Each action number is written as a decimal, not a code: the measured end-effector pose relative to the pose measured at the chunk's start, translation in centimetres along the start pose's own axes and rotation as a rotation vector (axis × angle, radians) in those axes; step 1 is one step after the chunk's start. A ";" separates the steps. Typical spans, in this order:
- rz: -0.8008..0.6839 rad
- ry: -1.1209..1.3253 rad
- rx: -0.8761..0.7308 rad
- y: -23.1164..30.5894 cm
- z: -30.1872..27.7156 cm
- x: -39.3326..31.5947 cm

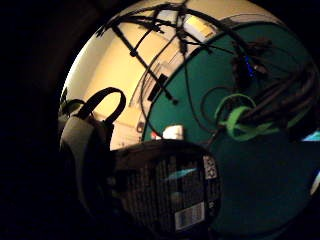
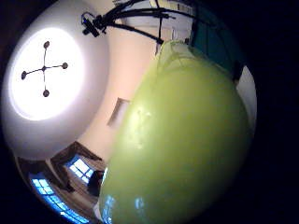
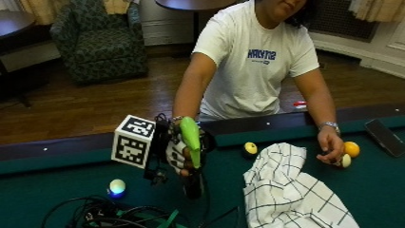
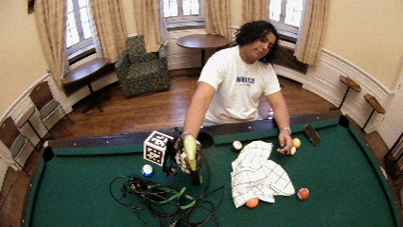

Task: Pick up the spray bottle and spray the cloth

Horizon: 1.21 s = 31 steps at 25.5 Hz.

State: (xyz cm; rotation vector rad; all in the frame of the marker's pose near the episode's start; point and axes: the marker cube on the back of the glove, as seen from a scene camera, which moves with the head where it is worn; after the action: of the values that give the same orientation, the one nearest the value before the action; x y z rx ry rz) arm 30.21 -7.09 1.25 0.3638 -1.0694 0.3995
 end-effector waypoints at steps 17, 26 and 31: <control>0.033 0.269 -0.643 0.9 6.5 -12.7; 0.304 0.543 -1.012 4.1 13.0 -11.4; 0.366 0.770 -1.076 4.9 16.3 -9.2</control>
State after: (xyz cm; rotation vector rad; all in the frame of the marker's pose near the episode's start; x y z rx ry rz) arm 11.43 -11.82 0.55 -0.8986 -0.4560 0.2005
